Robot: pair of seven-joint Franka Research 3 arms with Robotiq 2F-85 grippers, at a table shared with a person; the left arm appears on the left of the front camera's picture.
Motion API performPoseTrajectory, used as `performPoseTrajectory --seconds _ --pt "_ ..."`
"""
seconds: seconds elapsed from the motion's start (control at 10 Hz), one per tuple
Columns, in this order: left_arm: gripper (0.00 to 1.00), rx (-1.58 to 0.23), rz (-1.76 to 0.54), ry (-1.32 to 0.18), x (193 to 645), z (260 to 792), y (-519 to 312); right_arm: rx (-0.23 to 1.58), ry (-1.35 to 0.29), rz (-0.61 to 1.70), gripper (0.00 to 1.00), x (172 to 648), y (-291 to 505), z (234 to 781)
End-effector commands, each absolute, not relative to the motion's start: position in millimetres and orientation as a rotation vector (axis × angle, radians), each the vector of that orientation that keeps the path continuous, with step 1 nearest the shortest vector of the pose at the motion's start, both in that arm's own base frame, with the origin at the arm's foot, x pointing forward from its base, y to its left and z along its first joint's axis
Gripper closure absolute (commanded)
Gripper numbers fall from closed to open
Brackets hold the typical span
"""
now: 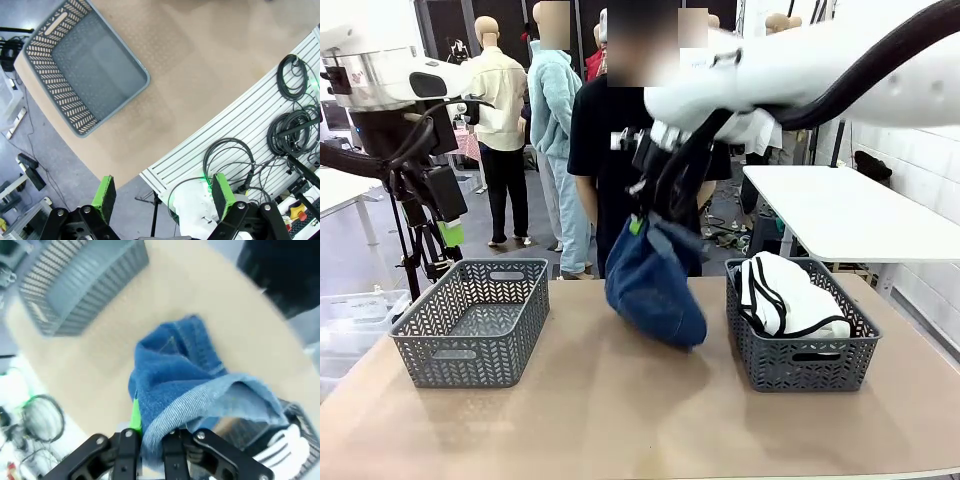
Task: Sort the tops and bottoms.
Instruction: Lift clothes from the center of the table with your right hand, then sort the clothes according to human instructions.
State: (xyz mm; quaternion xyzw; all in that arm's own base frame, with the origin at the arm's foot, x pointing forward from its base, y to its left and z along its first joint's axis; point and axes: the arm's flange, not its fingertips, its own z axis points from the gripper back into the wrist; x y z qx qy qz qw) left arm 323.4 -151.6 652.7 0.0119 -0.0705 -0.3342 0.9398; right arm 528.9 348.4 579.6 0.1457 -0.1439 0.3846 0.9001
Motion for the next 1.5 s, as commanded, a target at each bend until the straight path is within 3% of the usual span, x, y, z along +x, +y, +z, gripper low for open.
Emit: performPoseTrajectory --seconds 0.0,0.5,1.4 --pt "0.00 0.015 -0.702 -0.147 324 655 -150 0.225 -0.395 0.783 1.00 495 337 603" --pt "0.00 0.015 -0.702 -0.147 324 655 -150 0.157 -0.611 0.809 1.00 446 331 676" --pt "0.00 0.015 -0.702 -0.147 324 655 -150 0.179 -0.572 0.839 1.00 449 333 686"
